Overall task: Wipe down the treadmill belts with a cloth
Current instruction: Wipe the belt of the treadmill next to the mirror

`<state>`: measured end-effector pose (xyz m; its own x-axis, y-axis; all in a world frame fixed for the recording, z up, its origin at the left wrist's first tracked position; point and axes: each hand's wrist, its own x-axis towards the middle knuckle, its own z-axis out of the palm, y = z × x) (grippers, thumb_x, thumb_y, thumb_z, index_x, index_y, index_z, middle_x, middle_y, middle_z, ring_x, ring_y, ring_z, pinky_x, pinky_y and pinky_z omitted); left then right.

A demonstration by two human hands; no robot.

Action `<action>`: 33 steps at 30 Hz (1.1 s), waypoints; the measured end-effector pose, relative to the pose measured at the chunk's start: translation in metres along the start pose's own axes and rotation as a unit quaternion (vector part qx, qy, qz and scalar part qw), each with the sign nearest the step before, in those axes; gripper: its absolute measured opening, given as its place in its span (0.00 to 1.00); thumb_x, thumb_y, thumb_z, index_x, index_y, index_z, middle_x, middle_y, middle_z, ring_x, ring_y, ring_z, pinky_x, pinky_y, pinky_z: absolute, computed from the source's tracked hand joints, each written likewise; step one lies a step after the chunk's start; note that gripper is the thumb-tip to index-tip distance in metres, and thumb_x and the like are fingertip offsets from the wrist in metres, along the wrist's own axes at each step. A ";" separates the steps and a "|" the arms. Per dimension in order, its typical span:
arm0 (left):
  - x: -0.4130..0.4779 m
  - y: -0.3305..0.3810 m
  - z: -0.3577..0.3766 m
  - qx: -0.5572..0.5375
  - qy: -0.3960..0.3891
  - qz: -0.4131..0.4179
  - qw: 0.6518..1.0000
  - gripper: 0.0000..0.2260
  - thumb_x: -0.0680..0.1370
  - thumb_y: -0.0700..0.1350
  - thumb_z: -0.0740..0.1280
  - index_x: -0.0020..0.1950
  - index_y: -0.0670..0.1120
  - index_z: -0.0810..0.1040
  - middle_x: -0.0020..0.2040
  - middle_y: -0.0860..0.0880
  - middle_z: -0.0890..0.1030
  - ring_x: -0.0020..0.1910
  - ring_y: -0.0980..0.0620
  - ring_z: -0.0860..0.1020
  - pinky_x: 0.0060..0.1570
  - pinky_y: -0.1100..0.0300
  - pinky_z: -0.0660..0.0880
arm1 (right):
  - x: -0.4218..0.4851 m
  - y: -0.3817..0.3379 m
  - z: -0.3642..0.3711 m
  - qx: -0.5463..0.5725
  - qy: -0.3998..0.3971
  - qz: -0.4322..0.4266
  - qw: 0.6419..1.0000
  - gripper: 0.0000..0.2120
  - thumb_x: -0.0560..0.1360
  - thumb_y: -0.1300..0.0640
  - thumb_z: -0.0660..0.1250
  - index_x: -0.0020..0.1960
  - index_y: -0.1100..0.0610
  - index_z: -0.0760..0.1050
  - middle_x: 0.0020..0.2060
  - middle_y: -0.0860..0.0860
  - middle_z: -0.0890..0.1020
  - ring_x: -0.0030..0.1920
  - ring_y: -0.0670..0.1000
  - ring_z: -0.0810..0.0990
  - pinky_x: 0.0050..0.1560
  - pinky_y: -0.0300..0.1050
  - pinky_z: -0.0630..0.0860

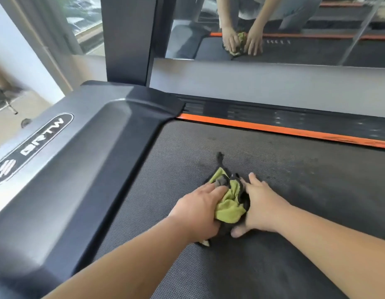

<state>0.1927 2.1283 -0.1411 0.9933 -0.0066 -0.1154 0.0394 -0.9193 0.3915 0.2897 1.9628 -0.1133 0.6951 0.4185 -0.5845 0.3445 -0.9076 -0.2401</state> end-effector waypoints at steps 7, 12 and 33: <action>0.019 -0.067 -0.024 0.004 0.078 -0.187 0.979 0.29 0.77 0.53 0.66 0.77 0.52 0.62 0.76 0.51 0.66 0.77 0.47 0.63 0.72 0.50 0.66 | 0.002 -0.033 0.010 -0.043 -0.041 0.063 0.996 0.73 0.56 0.35 0.84 0.80 0.34 0.31 0.79 0.39 0.28 0.80 0.59 0.30 0.69 0.82 0.57; 0.020 -0.015 -0.009 -0.076 0.047 -0.126 0.988 0.27 0.74 0.48 0.67 0.72 0.54 0.67 0.71 0.53 0.70 0.70 0.47 0.69 0.67 0.53 0.68 | 0.005 -0.044 0.007 -0.047 -0.045 0.102 0.993 0.74 0.57 0.38 0.85 0.82 0.43 0.33 0.78 0.42 0.26 0.80 0.58 0.30 0.72 0.77 0.59; 0.022 -0.067 -0.015 -0.035 0.067 -0.169 0.983 0.27 0.73 0.42 0.67 0.72 0.56 0.67 0.70 0.52 0.72 0.69 0.47 0.74 0.63 0.52 0.74 | 0.006 -0.044 0.009 -0.048 -0.050 0.090 0.994 0.73 0.55 0.38 0.86 0.81 0.36 0.36 0.78 0.40 0.28 0.81 0.59 0.31 0.70 0.77 0.64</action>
<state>0.2139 2.1961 -0.1562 0.9272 0.3508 -0.1312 0.3728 -0.8303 0.4142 0.2734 2.0045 -0.1129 0.6862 0.2402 -0.6867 0.2830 -0.9577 -0.0522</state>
